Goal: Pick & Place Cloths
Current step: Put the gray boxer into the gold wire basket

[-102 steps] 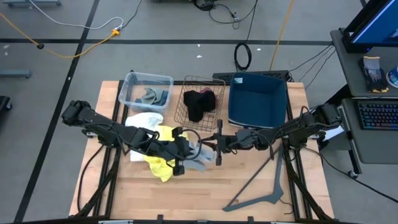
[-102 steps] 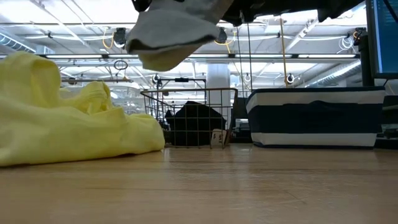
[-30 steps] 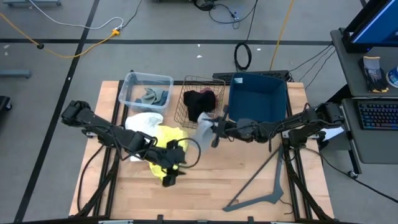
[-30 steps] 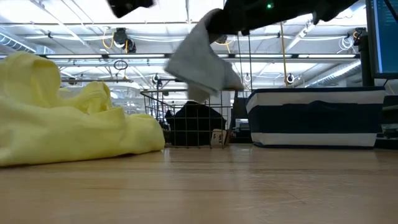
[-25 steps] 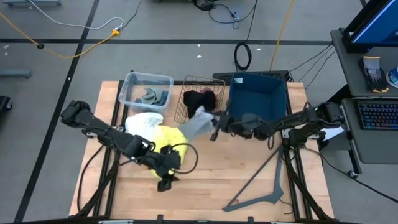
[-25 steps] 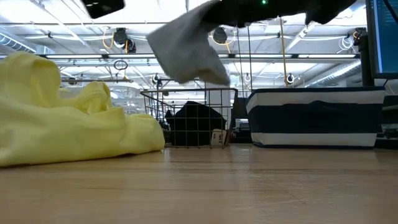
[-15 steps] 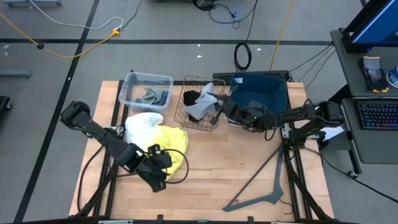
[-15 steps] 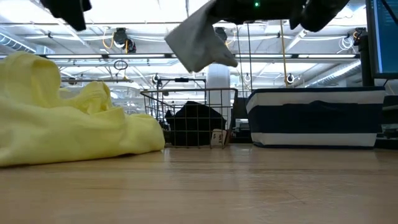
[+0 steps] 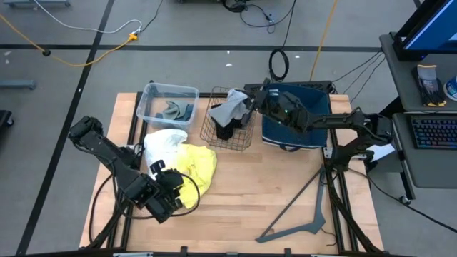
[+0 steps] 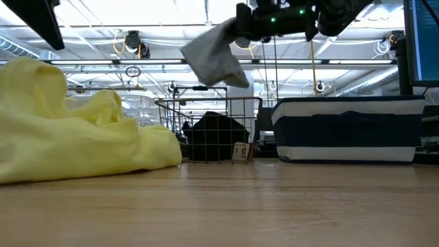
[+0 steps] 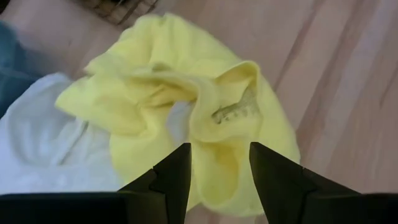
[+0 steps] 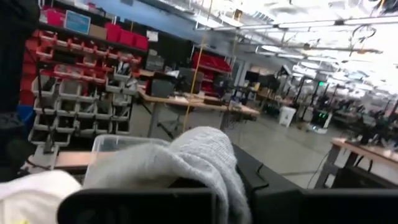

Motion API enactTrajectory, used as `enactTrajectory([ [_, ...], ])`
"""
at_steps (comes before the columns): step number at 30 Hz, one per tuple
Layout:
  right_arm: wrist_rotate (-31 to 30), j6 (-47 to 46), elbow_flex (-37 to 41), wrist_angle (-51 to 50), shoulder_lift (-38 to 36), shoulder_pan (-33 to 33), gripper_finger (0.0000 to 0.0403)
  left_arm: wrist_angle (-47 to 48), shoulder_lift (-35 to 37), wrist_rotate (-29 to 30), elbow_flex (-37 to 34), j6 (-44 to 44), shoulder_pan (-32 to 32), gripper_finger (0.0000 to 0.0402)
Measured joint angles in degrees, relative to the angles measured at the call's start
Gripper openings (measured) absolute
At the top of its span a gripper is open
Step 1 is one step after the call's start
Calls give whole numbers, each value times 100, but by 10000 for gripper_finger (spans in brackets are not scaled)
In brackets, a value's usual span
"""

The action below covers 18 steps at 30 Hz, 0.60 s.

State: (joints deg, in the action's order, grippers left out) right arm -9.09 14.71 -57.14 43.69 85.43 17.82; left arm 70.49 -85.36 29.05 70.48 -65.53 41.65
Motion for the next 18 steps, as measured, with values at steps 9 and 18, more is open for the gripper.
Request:
enactTrajectory([
  [9,674,-495,-15,-167,365,466,0,808,2,108,0,-1100,406,161],
  [18,780,-596,-17,61,1251,627,0,1074,2,308,0,-1628,748,161],
])
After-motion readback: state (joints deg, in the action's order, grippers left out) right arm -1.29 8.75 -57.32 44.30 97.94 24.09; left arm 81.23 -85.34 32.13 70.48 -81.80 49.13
